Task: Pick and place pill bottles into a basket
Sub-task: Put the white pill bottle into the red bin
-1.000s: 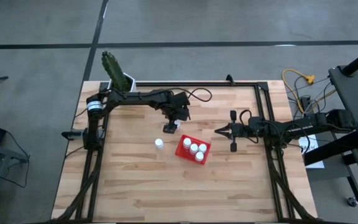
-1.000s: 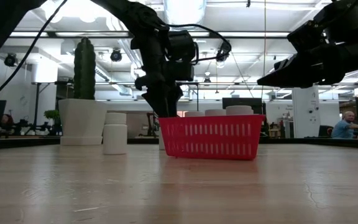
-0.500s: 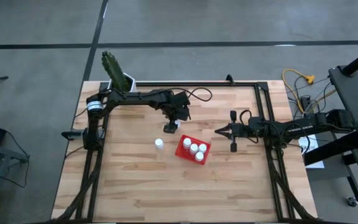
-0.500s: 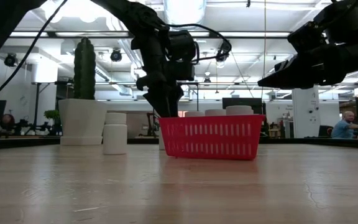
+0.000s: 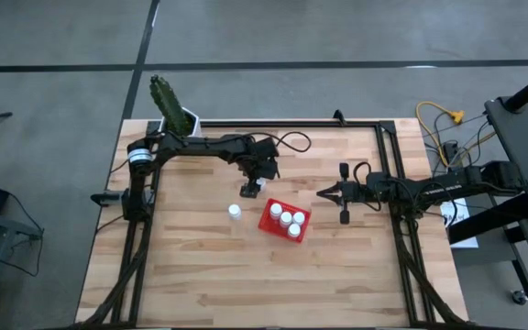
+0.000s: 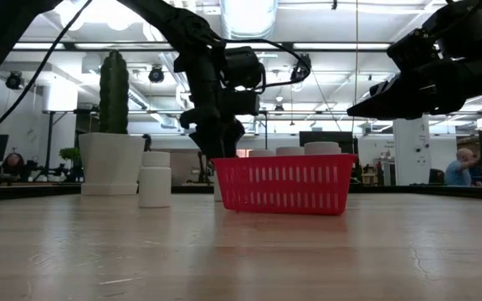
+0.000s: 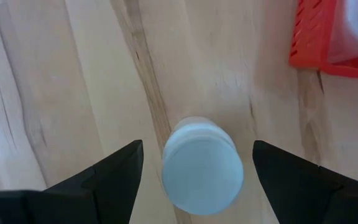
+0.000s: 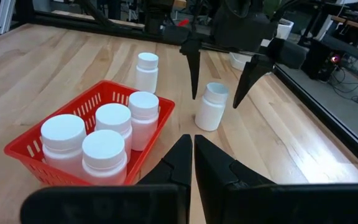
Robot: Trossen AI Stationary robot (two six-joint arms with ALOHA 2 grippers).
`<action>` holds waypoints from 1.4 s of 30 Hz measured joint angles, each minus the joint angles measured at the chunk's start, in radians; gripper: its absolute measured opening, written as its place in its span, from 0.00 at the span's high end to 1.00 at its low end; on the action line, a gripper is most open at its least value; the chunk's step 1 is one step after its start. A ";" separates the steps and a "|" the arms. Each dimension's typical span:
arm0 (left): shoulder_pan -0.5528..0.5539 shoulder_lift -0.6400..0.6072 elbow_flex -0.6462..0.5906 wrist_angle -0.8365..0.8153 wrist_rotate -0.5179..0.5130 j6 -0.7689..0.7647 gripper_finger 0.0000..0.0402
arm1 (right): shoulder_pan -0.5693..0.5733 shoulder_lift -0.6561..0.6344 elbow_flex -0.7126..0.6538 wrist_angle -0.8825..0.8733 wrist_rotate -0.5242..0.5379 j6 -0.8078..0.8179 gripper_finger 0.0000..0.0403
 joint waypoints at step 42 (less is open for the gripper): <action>-0.040 -0.008 0.386 -0.417 0.092 0.003 0.65 | 0.000 0.000 0.000 0.001 0.001 -0.008 0.98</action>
